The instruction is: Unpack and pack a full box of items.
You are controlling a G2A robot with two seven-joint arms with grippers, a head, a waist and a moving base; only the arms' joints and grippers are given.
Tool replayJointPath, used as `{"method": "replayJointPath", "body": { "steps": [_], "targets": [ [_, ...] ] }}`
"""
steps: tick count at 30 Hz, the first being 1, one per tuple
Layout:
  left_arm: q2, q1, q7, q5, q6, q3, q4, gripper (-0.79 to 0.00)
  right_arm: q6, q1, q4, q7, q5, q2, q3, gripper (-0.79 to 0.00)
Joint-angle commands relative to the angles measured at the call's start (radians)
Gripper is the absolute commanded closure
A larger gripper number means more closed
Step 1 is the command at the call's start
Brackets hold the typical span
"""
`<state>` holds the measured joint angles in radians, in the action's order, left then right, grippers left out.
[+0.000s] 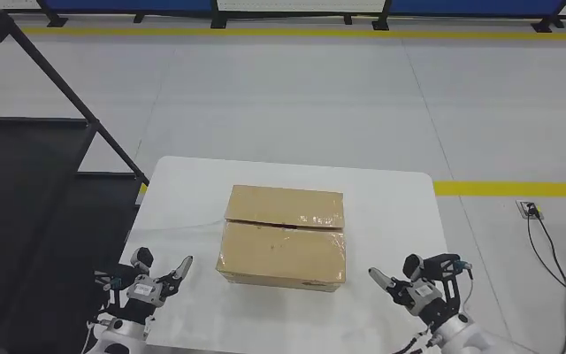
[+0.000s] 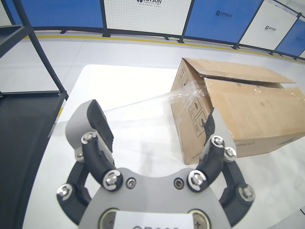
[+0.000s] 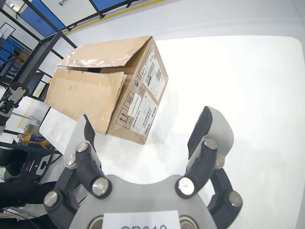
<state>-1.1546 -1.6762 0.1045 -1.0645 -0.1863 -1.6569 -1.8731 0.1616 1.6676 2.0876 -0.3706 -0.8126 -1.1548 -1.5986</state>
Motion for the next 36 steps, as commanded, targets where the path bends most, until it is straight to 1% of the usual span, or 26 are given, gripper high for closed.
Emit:
{"method": "replayJointPath", "body": {
  "steps": [1, 2, 4, 6, 8, 11, 15, 17, 21, 26, 32, 36],
  "targets": [
    [0.000, 0.000, 0.000, 0.000, 0.000, 0.000, 0.000, -0.785, 0.000, 0.000, 0.000, -0.002, 0.001, 0.000, 0.000, -0.785],
    [0.000, 0.000, 0.000, 0.000, 0.000, 0.000, 0.000, -0.785, 0.000, 0.000, 0.000, -0.002, 0.001, 0.000, 0.000, -0.785],
    [-0.001, 0.005, -0.006, 0.013, -0.009, 0.005, 0.003, -0.785, -0.032, -0.010, -0.023, 0.019, 0.026, -0.003, -0.002, -0.785],
    [-0.004, 0.037, -0.015, 0.038, 0.013, 0.014, 0.018, -0.785, -0.058, -0.060, -0.073, 0.012, 0.118, -0.008, 0.021, -0.785],
    [-0.007, 0.073, -0.037, 0.077, 0.012, 0.036, 0.026, -0.785, -0.057, -0.124, -0.115, -0.028, 0.227, -0.014, 0.058, -0.785],
    [-0.010, 0.108, -0.046, 0.098, 0.021, 0.045, 0.028, -0.785, -0.039, -0.208, -0.165, -0.103, 0.394, -0.019, 0.089, -0.785],
    [-0.012, 0.121, -0.054, 0.122, 0.015, 0.047, 0.027, -0.785, -0.005, -0.305, -0.236, -0.209, 0.567, -0.021, 0.114, -0.785],
    [-0.013, 0.120, -0.054, 0.133, 0.006, 0.049, 0.027, -0.785, 0.014, -0.350, -0.278, -0.252, 0.629, -0.022, 0.123, -0.785],
    [-0.015, 0.112, -0.054, 0.167, -0.012, 0.045, 0.032, -0.785, 0.025, -0.427, -0.359, -0.309, 0.692, -0.023, 0.151, -0.785],
    [-0.015, 0.103, -0.057, 0.187, -0.028, 0.035, 0.032, -0.785, 0.045, -0.484, -0.420, -0.322, 0.690, -0.025, 0.193, -0.785],
    [-0.017, 0.102, -0.061, 0.182, -0.023, 0.032, 0.035, -0.785, 0.093, -0.518, -0.453, -0.387, 0.767, -0.025, 0.212, -0.785],
    [-0.019, 0.102, -0.063, 0.172, -0.017, 0.042, 0.030, -0.785, 0.138, -0.516, -0.448, -0.468, 0.881, -0.019, 0.193, -0.785]
  ]
}}
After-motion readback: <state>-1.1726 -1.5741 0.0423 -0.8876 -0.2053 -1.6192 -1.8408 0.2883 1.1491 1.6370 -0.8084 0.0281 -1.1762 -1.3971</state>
